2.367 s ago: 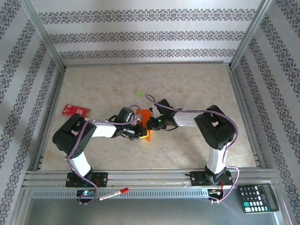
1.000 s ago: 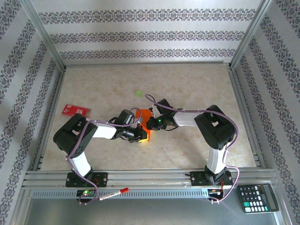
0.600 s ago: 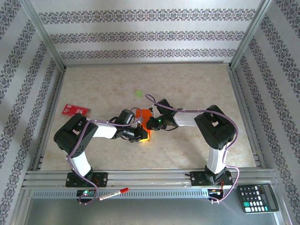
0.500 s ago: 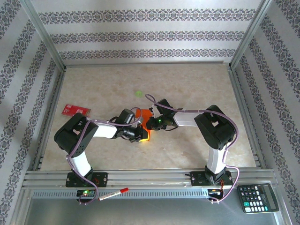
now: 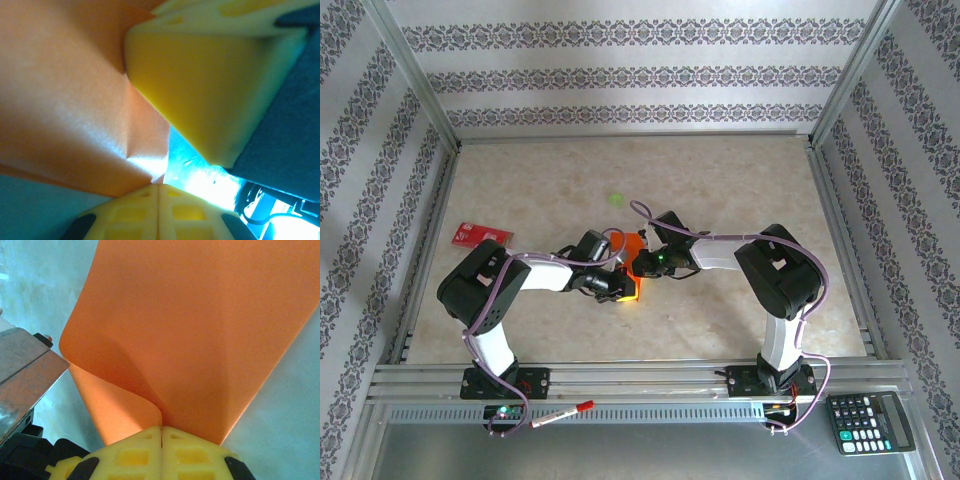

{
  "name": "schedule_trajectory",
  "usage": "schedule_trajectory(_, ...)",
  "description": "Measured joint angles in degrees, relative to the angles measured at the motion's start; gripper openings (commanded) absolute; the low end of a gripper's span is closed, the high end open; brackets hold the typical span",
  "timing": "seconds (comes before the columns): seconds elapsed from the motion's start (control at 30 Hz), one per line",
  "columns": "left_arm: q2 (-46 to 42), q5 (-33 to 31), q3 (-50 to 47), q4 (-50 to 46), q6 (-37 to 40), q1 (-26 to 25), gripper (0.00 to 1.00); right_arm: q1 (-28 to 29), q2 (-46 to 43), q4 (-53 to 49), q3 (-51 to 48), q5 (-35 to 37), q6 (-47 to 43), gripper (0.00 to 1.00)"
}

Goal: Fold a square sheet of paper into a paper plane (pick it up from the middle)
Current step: Third fold the triangle at the center of the table.

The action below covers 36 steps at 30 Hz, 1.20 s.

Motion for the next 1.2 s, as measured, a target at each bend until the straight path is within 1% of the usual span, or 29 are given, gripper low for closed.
schedule_trajectory(0.37,-0.61,0.07,-1.31,5.01,-3.48,0.55,0.1,0.0,0.0,0.11,-0.04,0.0,0.0,0.01)
schedule_trajectory(0.67,0.46,-0.42,-0.85,4.26,-2.56,0.55,0.1,0.0,-0.04,0.24,-0.15,-0.02,0.0,0.01)
schedule_trajectory(0.87,-0.11,-0.04,-0.83,4.39,-2.43,0.79,0.19,0.0,-0.09,0.42,-0.26,-0.02,0.0,0.01)
schedule_trajectory(0.97,-1.49,0.68,-2.25,6.1,-3.5,2.58,0.2,-0.02,-0.09,0.44,-0.26,-0.02,0.0,0.01)
schedule_trajectory(1.07,-3.39,1.25,-4.02,7.74,-4.76,5.46,0.2,-0.02,-0.09,0.48,-0.31,-0.02,0.0,0.01)
schedule_trajectory(1.2,-4.48,2.08,-4.17,8.41,-5.35,8.26,0.2,-0.02,-0.09,0.63,-0.35,-0.04,0.0,0.01)
